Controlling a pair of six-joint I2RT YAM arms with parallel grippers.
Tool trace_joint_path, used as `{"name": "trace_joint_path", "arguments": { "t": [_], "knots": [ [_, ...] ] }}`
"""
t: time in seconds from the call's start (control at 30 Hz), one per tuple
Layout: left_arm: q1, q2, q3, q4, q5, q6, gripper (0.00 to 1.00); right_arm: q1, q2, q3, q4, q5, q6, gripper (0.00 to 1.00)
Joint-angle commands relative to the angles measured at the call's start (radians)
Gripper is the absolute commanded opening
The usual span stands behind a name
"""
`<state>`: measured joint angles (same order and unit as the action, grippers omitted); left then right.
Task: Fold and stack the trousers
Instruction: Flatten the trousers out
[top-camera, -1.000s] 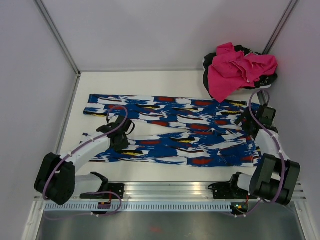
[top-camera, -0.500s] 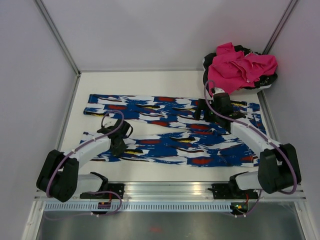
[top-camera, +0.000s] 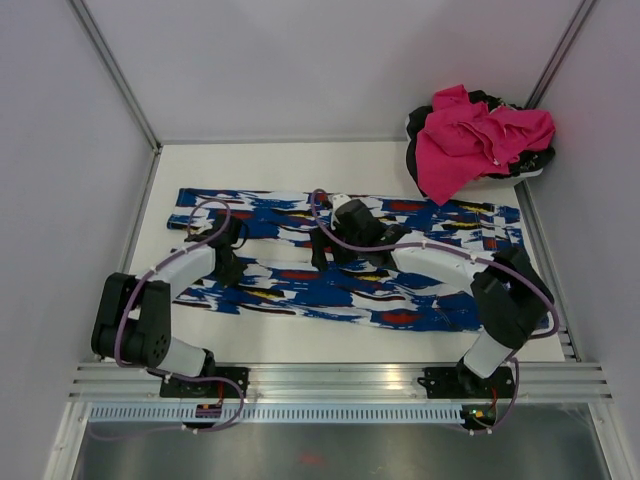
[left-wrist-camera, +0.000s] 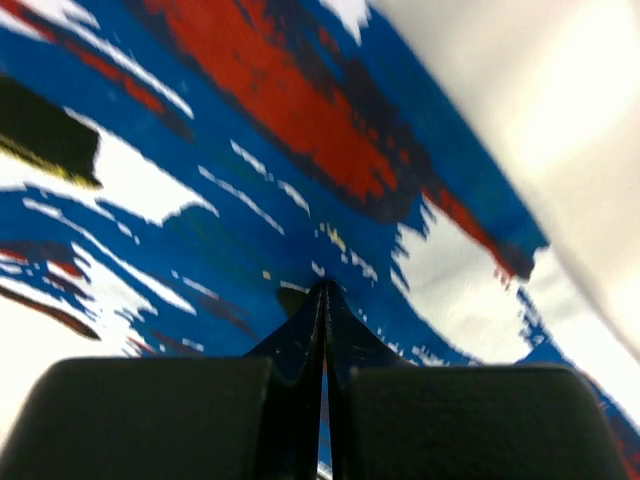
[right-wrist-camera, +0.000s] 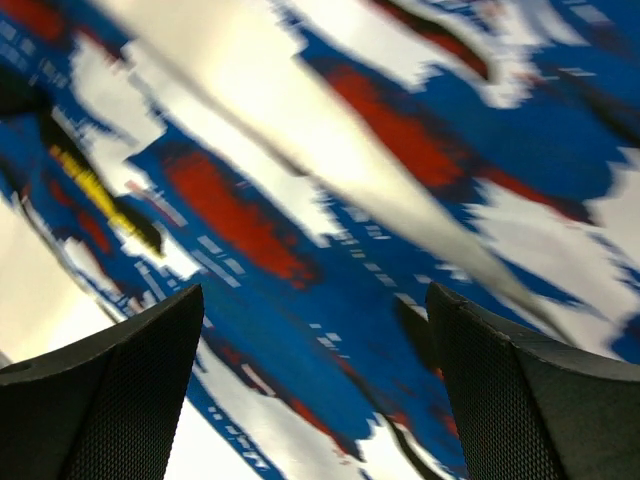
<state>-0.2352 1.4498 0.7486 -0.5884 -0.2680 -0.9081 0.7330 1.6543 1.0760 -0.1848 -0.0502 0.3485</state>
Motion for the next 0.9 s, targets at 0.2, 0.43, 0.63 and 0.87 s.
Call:
{"name": "trace_joint_path", "arguments": {
  "t": [0.2, 0.43, 0.63, 0.87],
  "knots": [
    [0.083, -0.057, 0.072, 0.032, 0.121, 0.075, 0.03, 0.117, 0.110, 0.029, 0.015, 0.044, 0.040, 0.98],
    [0.085, -0.391, 0.040, -0.105, 0.076, 0.037, 0.73, 0.149, 0.176, -0.002, 0.030, 0.122, 0.061, 0.98],
    [0.089, -0.548, -0.032, -0.284, 0.041, -0.131, 0.97, 0.158, 0.298, 0.093, -0.030, 0.257, 0.049, 0.98],
    [0.089, -0.580, -0.178, -0.260, 0.145, -0.265, 0.94, 0.155, 0.410, 0.193, -0.022, 0.415, 0.049, 0.98]
  ]
}}
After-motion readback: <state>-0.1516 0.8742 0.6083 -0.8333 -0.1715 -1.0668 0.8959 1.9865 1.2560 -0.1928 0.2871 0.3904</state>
